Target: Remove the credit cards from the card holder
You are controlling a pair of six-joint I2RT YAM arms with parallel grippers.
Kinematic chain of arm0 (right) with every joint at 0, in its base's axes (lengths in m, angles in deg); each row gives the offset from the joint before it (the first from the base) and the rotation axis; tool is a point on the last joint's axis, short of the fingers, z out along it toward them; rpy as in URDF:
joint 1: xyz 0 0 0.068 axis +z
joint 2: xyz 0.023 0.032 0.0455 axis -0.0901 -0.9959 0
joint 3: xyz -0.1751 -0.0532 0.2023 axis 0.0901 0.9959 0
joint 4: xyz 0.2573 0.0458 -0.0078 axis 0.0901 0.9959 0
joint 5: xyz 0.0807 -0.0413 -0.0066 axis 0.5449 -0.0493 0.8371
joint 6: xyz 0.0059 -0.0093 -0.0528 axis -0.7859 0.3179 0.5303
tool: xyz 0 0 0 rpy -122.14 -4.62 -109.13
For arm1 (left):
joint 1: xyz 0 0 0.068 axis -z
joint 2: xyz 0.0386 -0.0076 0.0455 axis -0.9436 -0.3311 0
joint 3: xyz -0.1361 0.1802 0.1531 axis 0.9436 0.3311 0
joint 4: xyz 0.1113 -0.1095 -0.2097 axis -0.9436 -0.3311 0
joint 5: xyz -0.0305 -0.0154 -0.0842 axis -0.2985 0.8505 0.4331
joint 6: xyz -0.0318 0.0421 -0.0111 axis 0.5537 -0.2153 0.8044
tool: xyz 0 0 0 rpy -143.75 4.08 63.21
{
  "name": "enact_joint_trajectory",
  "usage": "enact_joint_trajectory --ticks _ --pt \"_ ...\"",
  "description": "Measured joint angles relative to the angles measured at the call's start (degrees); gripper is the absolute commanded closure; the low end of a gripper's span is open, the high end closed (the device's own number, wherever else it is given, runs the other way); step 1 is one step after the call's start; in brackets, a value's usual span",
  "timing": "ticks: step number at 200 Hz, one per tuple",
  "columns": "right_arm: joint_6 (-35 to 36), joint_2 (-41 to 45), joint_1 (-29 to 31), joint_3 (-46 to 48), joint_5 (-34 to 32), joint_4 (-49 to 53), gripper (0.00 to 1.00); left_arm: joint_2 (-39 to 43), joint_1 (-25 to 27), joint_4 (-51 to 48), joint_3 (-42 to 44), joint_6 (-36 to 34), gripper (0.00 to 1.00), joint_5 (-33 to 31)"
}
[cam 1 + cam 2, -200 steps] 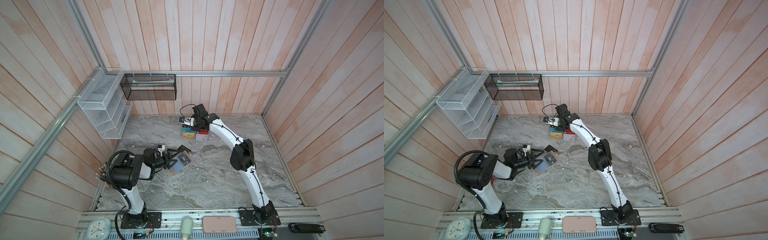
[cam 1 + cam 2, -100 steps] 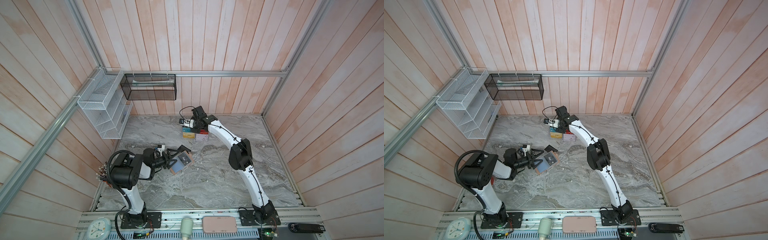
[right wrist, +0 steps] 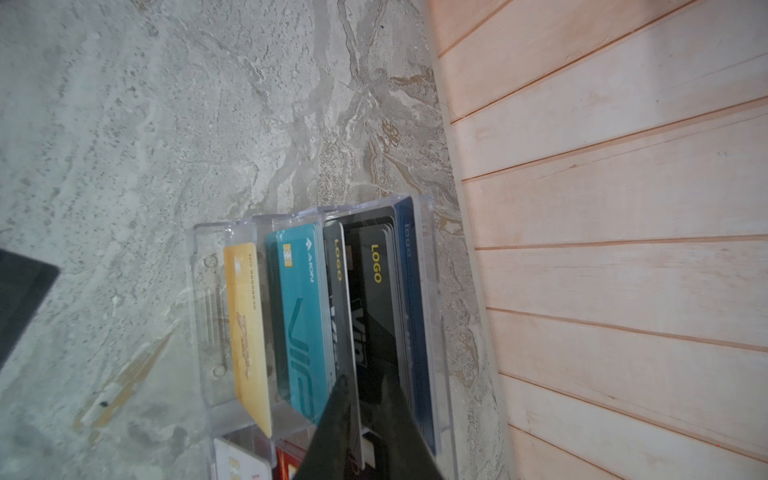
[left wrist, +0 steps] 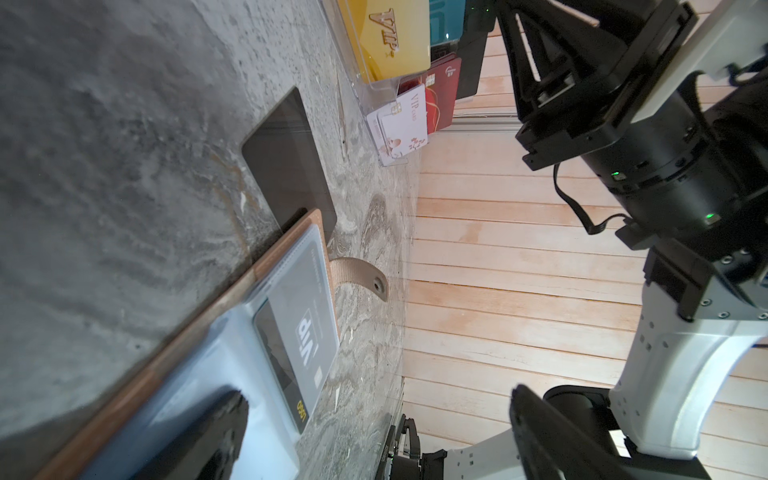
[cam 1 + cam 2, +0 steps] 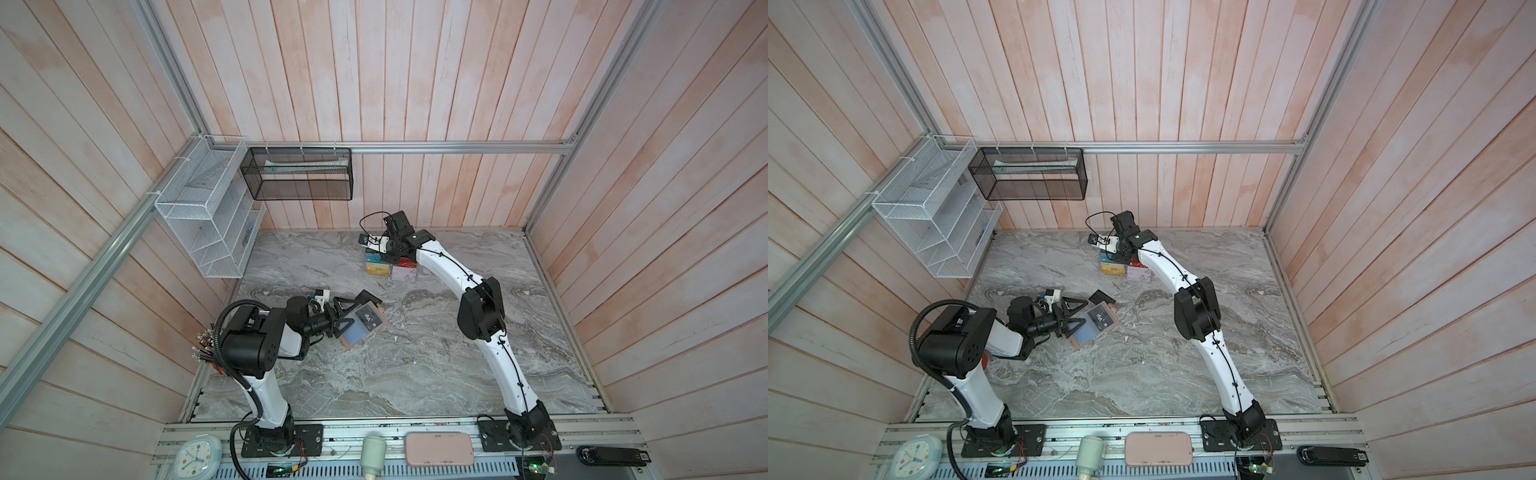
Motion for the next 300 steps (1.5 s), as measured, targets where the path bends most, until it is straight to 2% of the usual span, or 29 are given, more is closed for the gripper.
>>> enact_joint_trajectory --ticks 155,253,263,271,275,286,291,300 --pt "-2.58 0.02 0.13 0.74 -2.29 -4.76 0.74 0.0 0.0 0.0 0.0 0.0 0.0 -0.02" --pt "-12.55 3.13 -0.35 1.95 5.03 -6.8 0.6 0.02 0.0 0.44 0.31 -0.02 0.0 -0.07" --pt "-14.38 3.58 -0.59 1.95 6.19 -6.99 0.53 0.07 0.0 0.42 0.31 -0.02 0.0 -0.07" --pt "-15.69 3.91 -0.85 1.95 7.56 -7.02 0.45 0.07 0.0 0.39 0.31 -0.02 0.0 -0.07" --pt "-16.79 4.11 -1.03 1.95 8.41 -7.02 0.38 0.07 0.0 0.39 0.28 -0.02 0.0 -0.07" --pt "-18.58 4.61 -1.55 1.95 10.93 -7.04 0.3 0.07 0.0 0.39 0.31 -0.04 0.0 -0.07" --pt "-20.13 4.96 -1.88 2.1 12.55 -7.08 0.19 0.07 0.0 0.39 0.31 -0.04 0.0 -0.07" --pt "-21.94 5.77 -2.51 2.64 15.41 -7.21 0.16 0.07 0.0 0.37 0.31 -0.04 0.0 -0.07"
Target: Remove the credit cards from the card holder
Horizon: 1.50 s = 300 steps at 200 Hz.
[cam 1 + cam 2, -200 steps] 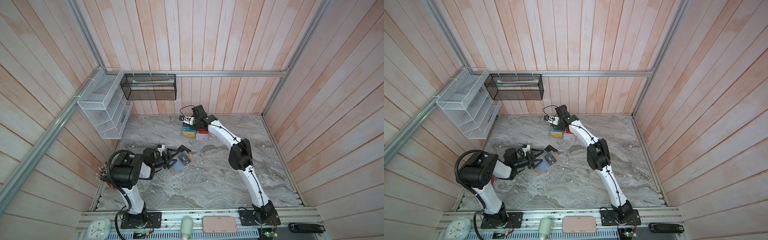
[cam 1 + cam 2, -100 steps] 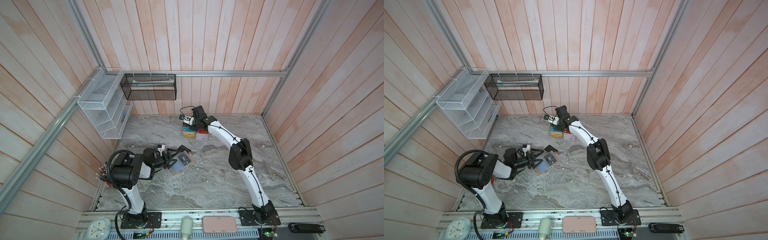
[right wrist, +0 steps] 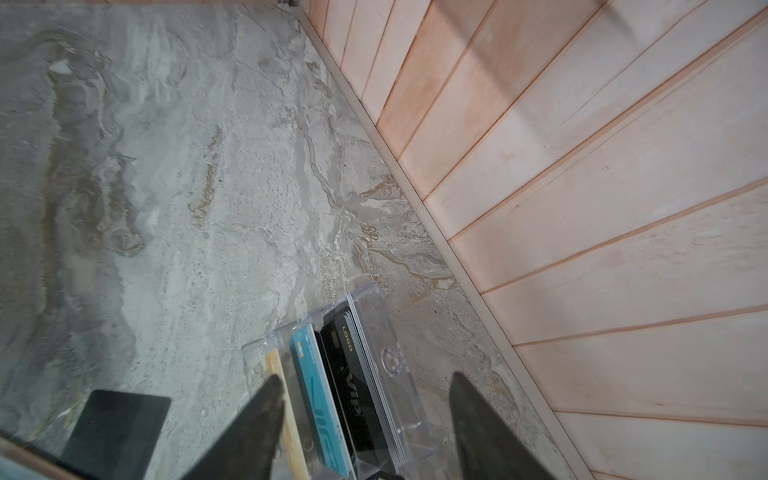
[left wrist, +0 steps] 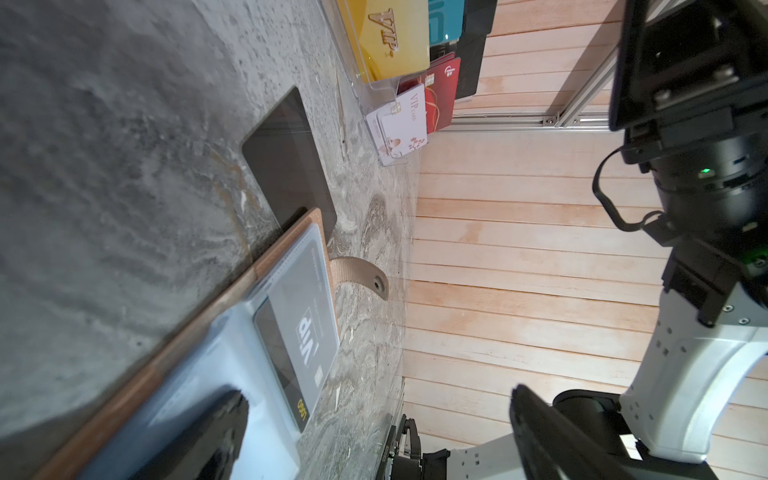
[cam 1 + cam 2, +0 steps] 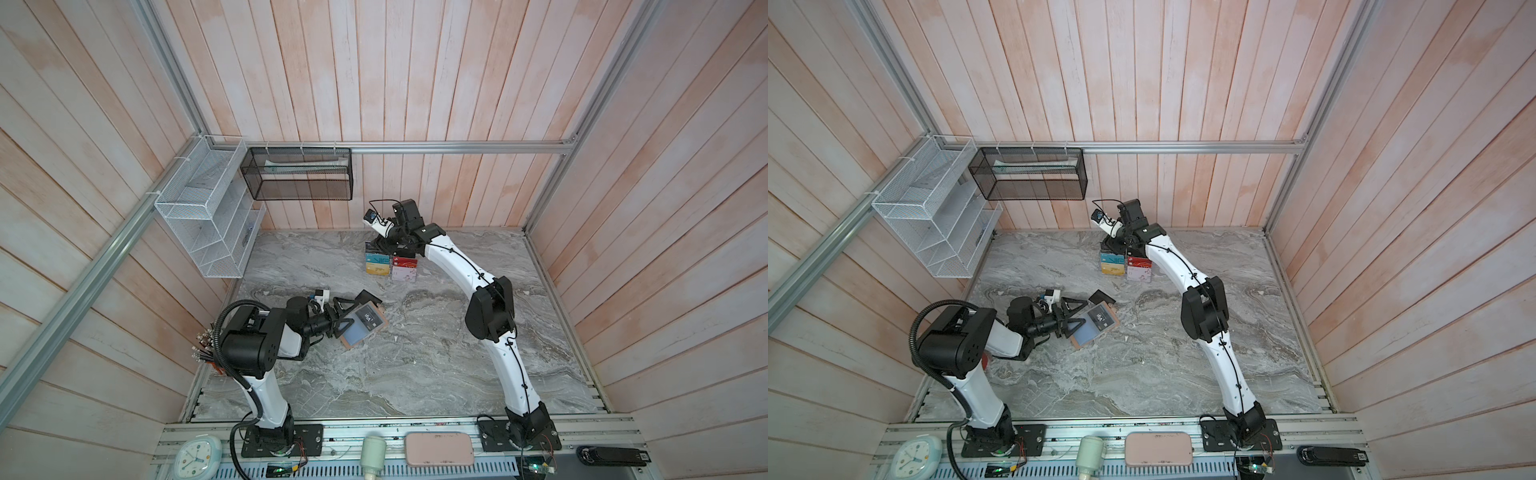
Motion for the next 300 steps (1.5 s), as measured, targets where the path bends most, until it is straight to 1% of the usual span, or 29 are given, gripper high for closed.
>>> enact_joint_trajectory --ticks 11,13,14,18,37,57,81,103,127,161,218,300 --pt "-2.73 1.57 -0.74 1.86 3.5 -0.68 0.13 0.0 0.0 0.02 0.0 0.0 0.0 0.0" --pt "-2.97 1.95 -0.87 2.25 4.17 -0.81 0.05 0.0 0.0 0.02 -0.02 0.0 0.0 0.0" --pt "-3.1 2.05 -0.9 2.4 4.39 -0.87 0.04 0.0 0.0 0.02 0.0 0.0 0.0 0.0" --pt "-4.09 2.82 -1.16 3.5 5.73 -1.36 0.02 0.0 0.0 0.02 0.0 0.0 0.0 0.0" --pt "-7.61 5.57 -2.27 7.28 11.63 -2.62 0.02 0.0 0.0 0.02 0.0 0.02 0.0 0.0" --pt "-10.47 6.05 -2.99 8.31 17.07 -3.06 0.02 0.17 0.0 -0.22 0.0 -0.02 0.0 -0.04" --pt "-13.2 5.97 -3.17 8.79 21.62 -2.8 0.02 0.81 0.0 -1.07 0.04 -0.2 0.0 -0.22" --pt "-14.86 5.62 -3.15 8.79 24.17 -2.58 0.02 1.07 0.0 -1.49 0.04 -0.2 0.0 -0.31" --pt "-16.13 4.22 -3.13 8.79 25.22 -2.38 0.02 1.31 0.0 -2.05 0.04 -0.22 0.0 -0.46" --pt "-16.57 1.68 -2.75 9.46 25.07 -0.76 0.02 1.36 0.0 -2.14 0.04 -0.22 0.0 -0.48" --pt "-17.03 -0.26 -1.36 10.43 23.96 -0.46 0.02 1.36 0.0 -2.14 0.04 -0.22 0.0 -0.59" --pt "-18.71 -4.94 -1.86 8.5 22.29 -0.48 0.02 1.36 0.0 -2.12 0.07 -0.24 0.0 -0.59"
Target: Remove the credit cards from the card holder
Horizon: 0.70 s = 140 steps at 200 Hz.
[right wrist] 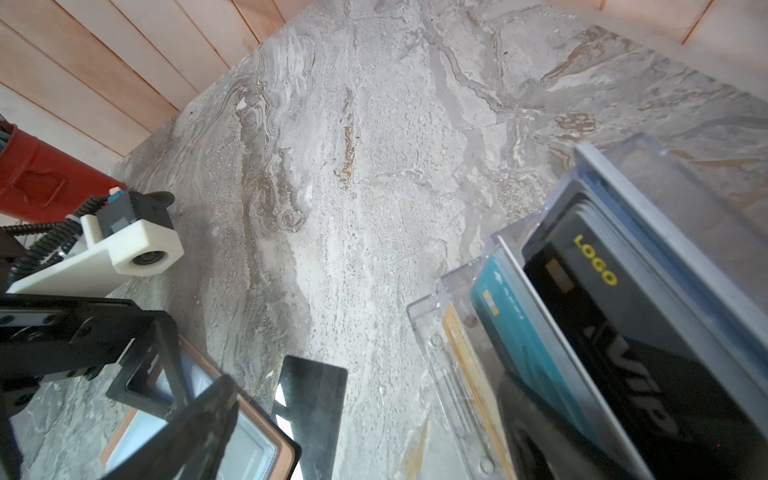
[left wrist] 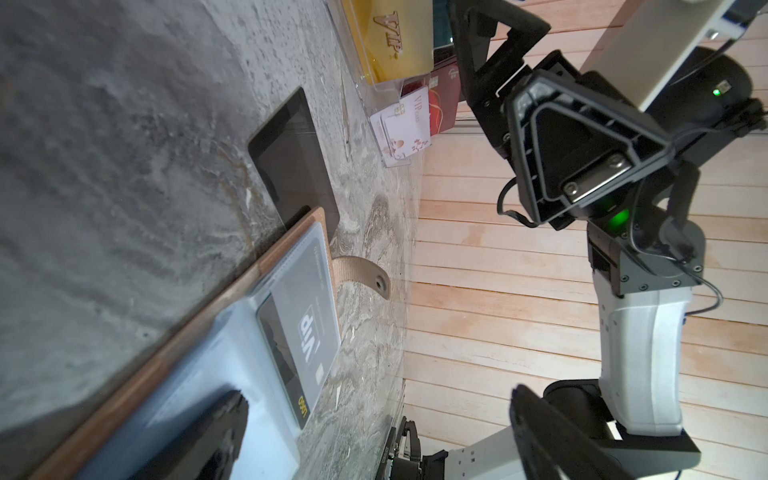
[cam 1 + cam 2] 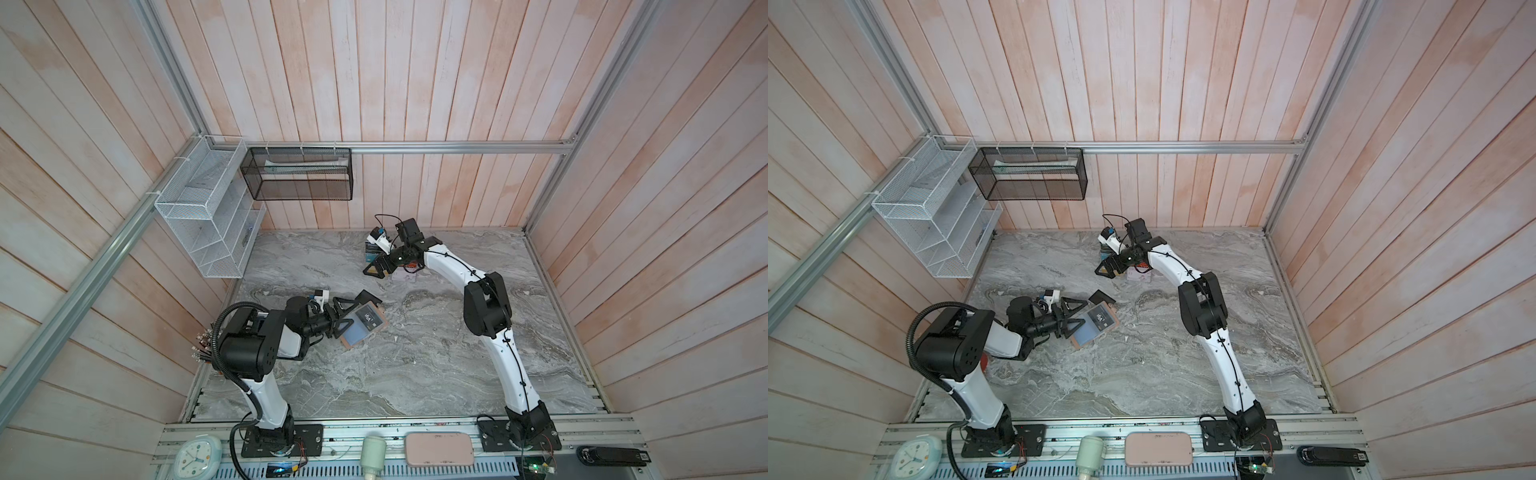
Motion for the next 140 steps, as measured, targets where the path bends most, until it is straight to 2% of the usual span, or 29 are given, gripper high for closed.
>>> enact_joint_trajectory --ticks 140 --pt "-1.84 -1.33 -2.25 -5.97 -0.26 -0.37 0.02 -0.2 0.0 0.11 0.02 0.02 0.0 0.02"
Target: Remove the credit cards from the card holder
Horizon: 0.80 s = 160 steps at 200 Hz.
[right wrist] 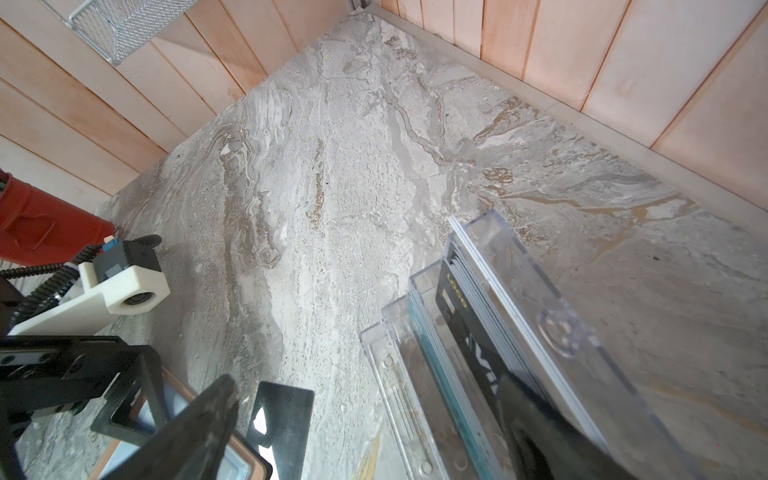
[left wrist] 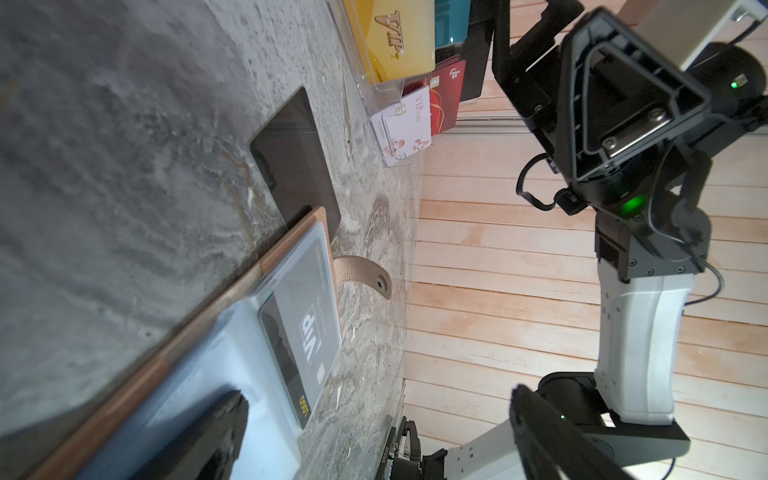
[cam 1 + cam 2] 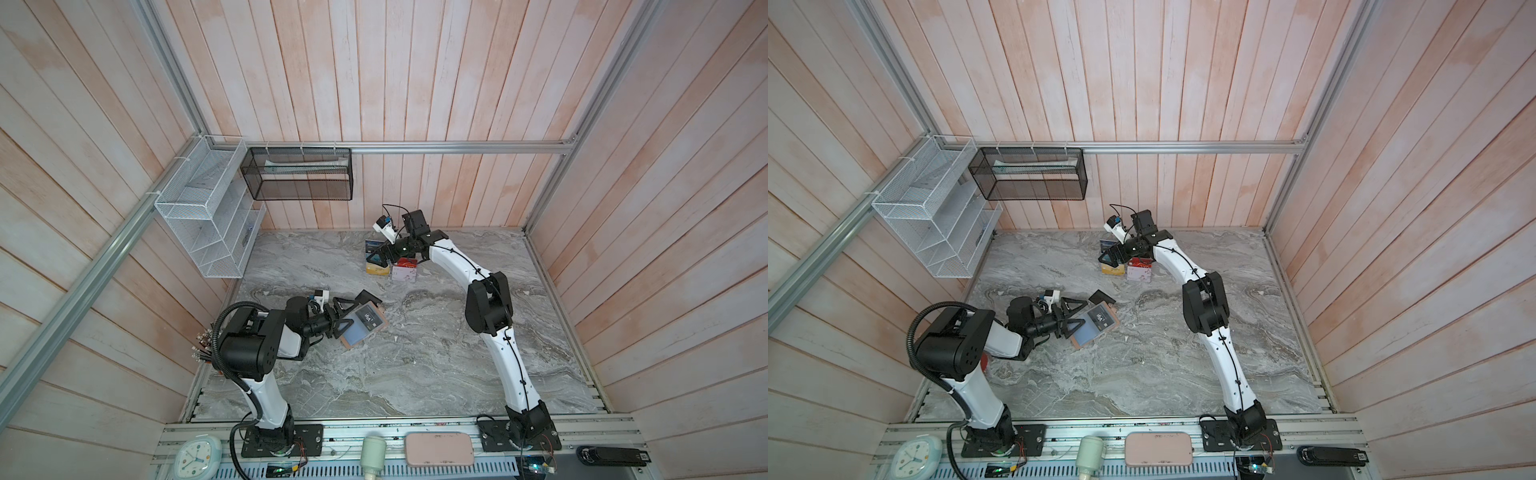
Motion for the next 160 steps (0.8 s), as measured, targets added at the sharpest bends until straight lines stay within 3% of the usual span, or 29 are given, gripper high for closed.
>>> enact_joint_trajectory --ticks 160 --pt "-2.14 -3.8 -1.46 -6.45 -0.39 -0.35 0.02 -0.37 -0.11 0.57 0.0 0.0 0.0 0.13"
